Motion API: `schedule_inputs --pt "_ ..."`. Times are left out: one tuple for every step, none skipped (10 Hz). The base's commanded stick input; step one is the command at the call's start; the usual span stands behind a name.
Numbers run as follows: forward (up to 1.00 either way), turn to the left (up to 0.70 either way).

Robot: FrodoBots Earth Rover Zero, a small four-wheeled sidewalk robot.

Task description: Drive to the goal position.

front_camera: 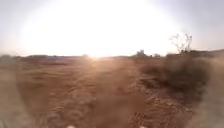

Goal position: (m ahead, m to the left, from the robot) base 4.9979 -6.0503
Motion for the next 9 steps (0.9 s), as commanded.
schedule_inputs --pt "0.70 0.14" --pt "0.70 0.21" --pt "0.70 0.28" --pt "0.70 0.35" --pt "0.70 0.28" --pt "0.70 0.21" --pt "0.70 0.14" --pt "0.70 0.07" --pt "0.70 0.00"
